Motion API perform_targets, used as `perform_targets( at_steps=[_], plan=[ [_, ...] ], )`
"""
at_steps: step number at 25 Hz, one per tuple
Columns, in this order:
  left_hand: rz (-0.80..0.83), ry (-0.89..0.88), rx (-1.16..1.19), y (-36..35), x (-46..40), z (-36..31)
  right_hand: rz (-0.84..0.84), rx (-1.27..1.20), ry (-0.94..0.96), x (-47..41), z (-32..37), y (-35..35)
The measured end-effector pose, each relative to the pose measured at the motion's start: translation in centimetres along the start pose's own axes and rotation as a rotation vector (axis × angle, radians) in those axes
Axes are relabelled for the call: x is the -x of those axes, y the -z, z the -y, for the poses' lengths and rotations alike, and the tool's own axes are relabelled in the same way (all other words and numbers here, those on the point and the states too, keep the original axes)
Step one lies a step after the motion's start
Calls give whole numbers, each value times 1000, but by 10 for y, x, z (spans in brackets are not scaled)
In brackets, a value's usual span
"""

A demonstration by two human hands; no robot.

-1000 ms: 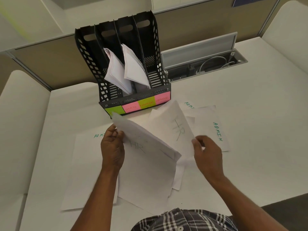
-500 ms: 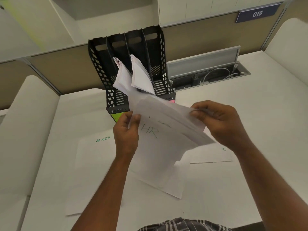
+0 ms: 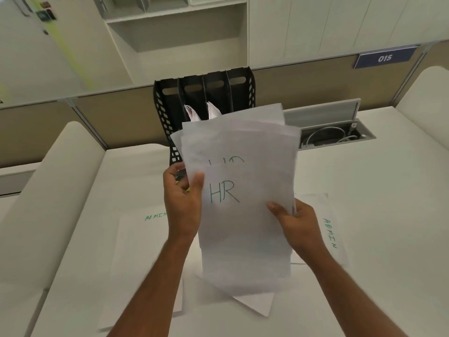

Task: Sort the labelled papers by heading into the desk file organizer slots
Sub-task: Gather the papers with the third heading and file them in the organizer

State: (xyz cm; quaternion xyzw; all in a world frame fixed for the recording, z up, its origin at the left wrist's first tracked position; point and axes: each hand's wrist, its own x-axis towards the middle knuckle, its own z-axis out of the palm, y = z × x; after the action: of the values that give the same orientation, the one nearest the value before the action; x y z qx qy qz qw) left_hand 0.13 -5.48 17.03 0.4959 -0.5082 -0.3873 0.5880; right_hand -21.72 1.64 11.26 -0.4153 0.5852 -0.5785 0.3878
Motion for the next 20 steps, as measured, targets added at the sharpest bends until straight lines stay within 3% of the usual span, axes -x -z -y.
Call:
perform_targets(
  at_steps=[3, 4, 10, 12, 17, 20],
  plan=[
    [334, -19, 15, 18, 2, 0, -52, -169, 46, -10, 12, 1],
    [373, -23, -5, 20, 5, 1, -37, -185, 82, -13, 19, 0],
    [39, -110, -5, 11, 25, 14, 33, -115, 304, -21, 41, -14],
    [15, -72, -21, 12, 32, 32, 41, -84, 252, -20, 28, -18],
    [17, 230, -30, 22, 58, 85, 35, 4, 25, -7, -35, -17],
    [60, 259, -13, 19, 63, 93, 6, -23, -55, 0, -48, -25]
  ],
)
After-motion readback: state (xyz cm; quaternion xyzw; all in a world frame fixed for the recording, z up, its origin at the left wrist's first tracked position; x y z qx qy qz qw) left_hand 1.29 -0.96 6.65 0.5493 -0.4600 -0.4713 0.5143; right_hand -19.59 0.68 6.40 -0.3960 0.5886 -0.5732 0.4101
